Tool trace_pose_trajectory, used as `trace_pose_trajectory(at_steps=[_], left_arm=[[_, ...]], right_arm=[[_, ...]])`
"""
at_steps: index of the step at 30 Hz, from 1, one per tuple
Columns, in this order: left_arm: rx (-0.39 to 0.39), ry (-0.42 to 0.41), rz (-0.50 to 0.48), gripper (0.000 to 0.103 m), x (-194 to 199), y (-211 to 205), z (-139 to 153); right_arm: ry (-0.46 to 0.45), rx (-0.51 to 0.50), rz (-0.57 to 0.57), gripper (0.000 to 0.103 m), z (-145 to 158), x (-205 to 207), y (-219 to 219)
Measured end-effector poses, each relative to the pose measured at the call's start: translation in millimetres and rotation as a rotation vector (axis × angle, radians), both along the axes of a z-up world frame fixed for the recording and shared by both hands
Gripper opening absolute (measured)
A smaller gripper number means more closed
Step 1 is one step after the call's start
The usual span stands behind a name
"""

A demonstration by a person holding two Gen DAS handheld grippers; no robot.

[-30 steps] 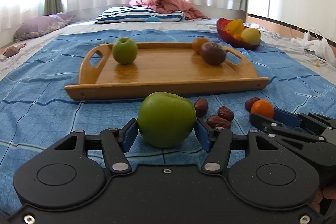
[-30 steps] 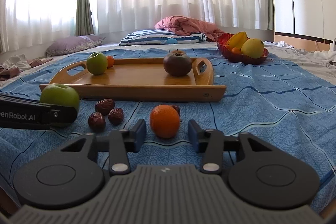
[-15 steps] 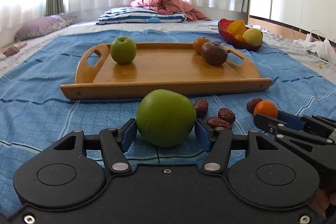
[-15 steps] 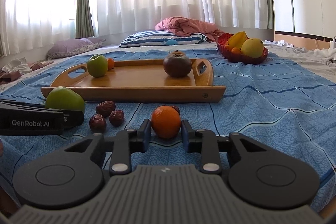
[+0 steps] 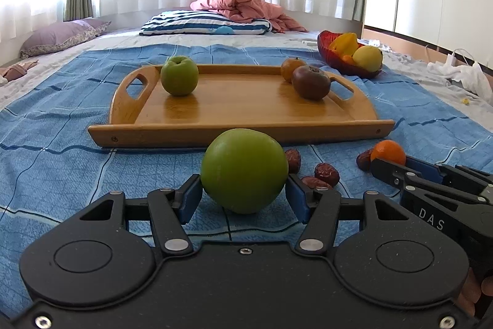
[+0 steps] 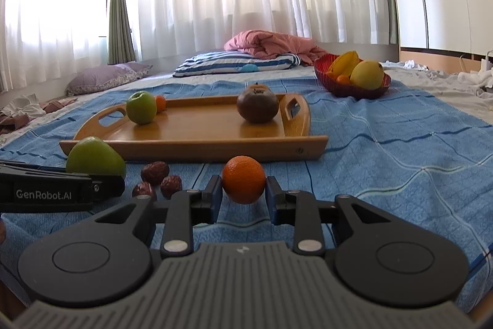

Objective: Organize fruits
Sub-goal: 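Lift and carry the green apple in left gripper while right gripper carries the orange over tray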

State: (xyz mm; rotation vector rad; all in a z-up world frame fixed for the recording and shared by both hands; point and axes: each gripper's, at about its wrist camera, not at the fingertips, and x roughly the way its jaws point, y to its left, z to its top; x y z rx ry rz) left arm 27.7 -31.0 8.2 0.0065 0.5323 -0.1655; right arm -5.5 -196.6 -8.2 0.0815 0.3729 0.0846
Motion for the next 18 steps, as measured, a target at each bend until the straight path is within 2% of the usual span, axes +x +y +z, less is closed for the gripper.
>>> trace_pose_trajectory(at_steps=[10, 18], left_arm=[[0.003, -0.028, 0.012, 0.057, 2, 5, 9], [0.007, -0.087, 0.066, 0.057, 18, 18, 31]], right_arm=[[-0.013, 0.003, -0.011, 0.034, 5, 4, 0], [-0.044, 0.014, -0.037, 0.034, 22, 17, -8]])
